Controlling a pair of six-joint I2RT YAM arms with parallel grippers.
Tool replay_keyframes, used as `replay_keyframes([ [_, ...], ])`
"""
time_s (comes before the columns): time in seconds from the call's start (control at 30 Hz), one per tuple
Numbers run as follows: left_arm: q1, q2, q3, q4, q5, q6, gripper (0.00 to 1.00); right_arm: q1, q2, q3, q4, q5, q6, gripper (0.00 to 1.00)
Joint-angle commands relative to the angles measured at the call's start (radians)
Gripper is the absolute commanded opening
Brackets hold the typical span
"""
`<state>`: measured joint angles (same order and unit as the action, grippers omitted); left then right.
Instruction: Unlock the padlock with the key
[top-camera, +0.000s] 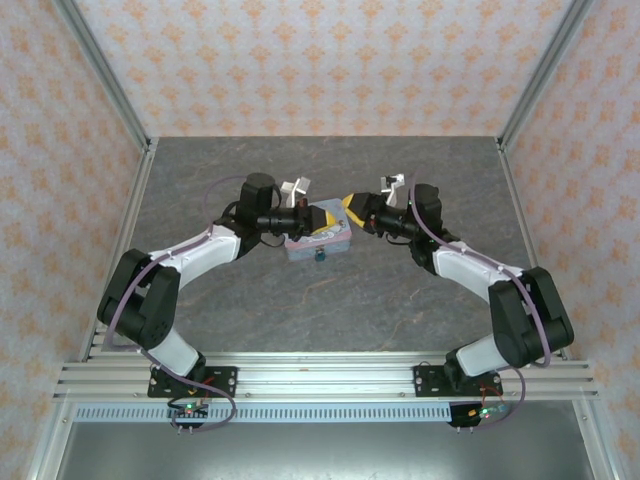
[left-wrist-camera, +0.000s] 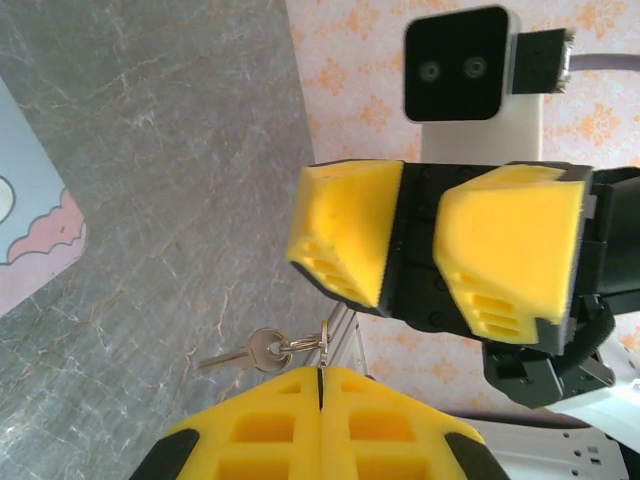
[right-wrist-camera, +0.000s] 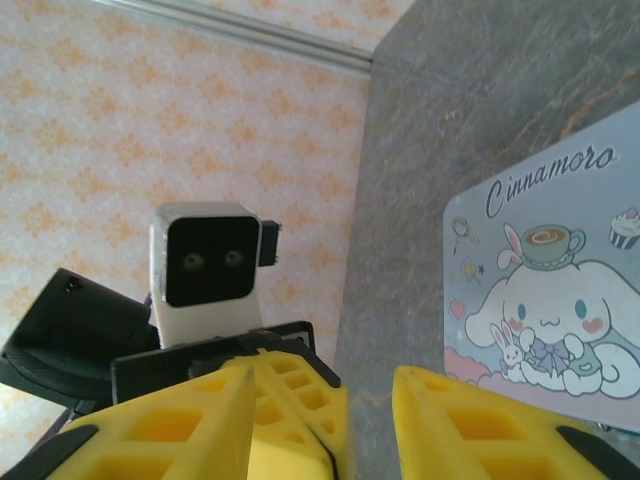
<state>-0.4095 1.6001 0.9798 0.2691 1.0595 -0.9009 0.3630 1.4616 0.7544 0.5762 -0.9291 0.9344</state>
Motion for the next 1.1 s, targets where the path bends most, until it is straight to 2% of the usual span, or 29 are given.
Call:
replay_keyframes([
  [0.0,0.013,0.002,0.047,-0.016,0.051,0.045,0.00,-0.007,0.000,-0.012,0.098,-0.069,0.007,0.39],
  [0.27,0.013,0.034,0.073,-0.016,0.060,0.044,0.00,-0.004,0.005,-0.060,0.163,-0.099,0.039,0.37],
  [0.57,0.013,0.060,0.093,-0.030,0.077,0.063,0.00,-0.005,0.001,-0.095,0.181,-0.115,0.040,0.27],
  [0.9,0.012,0.079,0.117,-0.078,0.101,0.106,0.00,-0.006,-0.005,-0.115,0.181,-0.112,0.032,0.08],
  [1.0,0.014,0.080,0.122,-0.106,0.102,0.126,0.00,-0.006,-0.006,-0.116,0.176,-0.109,0.029,0.00],
  [1.07,0.018,0.081,0.122,-0.115,0.095,0.132,0.00,-0.006,-0.005,-0.119,0.176,-0.108,0.029,0.00],
])
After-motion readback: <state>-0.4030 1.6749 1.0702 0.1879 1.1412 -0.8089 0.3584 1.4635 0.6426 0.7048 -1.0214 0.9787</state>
